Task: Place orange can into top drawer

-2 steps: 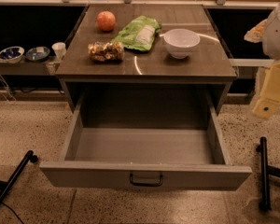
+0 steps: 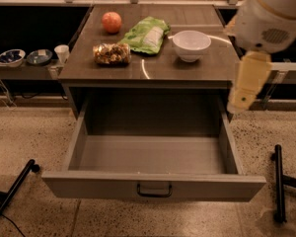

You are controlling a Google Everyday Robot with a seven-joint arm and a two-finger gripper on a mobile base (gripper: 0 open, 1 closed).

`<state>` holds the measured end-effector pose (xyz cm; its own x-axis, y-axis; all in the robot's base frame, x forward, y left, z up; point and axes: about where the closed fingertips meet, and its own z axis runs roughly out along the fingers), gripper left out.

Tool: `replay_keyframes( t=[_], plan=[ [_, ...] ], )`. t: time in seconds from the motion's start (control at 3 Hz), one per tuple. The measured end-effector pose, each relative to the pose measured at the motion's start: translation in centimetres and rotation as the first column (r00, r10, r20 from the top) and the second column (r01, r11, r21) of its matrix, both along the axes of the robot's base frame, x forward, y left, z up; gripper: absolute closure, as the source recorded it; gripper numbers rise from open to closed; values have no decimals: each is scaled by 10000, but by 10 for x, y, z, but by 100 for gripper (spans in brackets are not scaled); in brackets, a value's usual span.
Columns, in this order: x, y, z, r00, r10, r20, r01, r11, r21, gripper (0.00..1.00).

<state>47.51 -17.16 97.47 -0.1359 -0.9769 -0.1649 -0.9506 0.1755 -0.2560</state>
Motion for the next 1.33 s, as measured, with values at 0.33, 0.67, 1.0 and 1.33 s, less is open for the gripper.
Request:
replay_keyframes(
  t=[0.33, 0.67, 1.0, 1.33],
  plan=[
    [50, 78, -6, 9944, 1008, 313, -980, 9919, -806, 0],
    [100, 154, -22, 9830, 1771, 490, -1693, 9765, -1333, 0],
    [143, 204, -44, 9812, 1891, 375, -1828, 9743, -1314, 0],
    [178, 239, -61, 9855, 1684, 199, -1667, 9837, -677, 0]
  ],
)
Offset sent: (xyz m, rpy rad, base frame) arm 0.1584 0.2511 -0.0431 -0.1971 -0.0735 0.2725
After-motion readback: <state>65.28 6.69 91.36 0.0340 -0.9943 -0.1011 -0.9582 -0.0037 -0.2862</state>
